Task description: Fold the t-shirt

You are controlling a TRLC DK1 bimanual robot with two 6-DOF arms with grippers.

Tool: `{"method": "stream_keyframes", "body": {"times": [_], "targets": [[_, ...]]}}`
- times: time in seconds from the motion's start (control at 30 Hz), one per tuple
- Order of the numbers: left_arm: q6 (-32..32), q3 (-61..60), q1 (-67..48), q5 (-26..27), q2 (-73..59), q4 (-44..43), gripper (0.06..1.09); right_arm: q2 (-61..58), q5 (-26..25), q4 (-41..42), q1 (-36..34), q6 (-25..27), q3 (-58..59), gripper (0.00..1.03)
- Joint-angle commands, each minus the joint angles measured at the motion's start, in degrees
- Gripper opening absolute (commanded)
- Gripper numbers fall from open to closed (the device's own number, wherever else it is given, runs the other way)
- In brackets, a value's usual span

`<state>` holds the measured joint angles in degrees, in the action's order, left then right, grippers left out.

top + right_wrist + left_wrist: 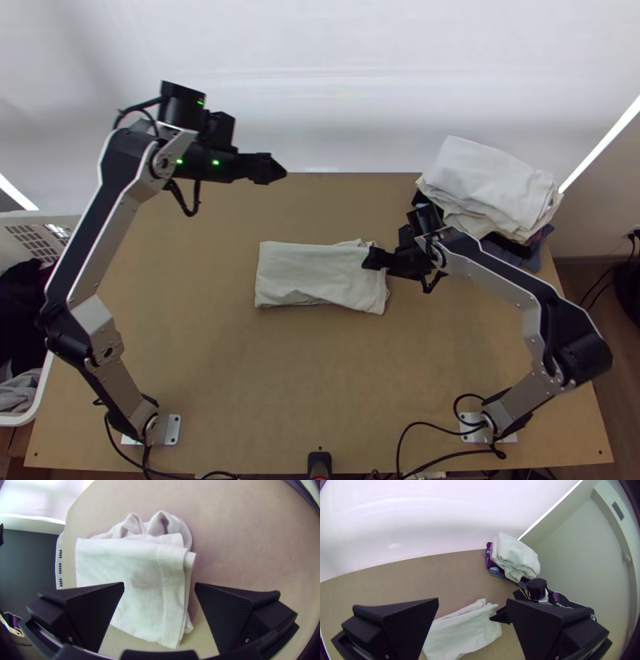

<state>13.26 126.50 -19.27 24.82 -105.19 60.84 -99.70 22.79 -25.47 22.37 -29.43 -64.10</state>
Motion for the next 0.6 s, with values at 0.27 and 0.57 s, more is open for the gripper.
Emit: {"method": "stream_keyframes", "body": {"times": [0.27, 0.57], "targets": [[-0.8, -0.3, 8.7, 0.4, 10.6, 4.4, 1.04, -10.1, 3.7, 3.9, 1.8, 1.8, -5.3, 0.99], [-1.1, -0.5, 15.8, 0.5, 15.0, 7.7, 1.04, -13.5, 5.1, 2.4, 7.3, -1.1, -13.5, 0.83]]}}
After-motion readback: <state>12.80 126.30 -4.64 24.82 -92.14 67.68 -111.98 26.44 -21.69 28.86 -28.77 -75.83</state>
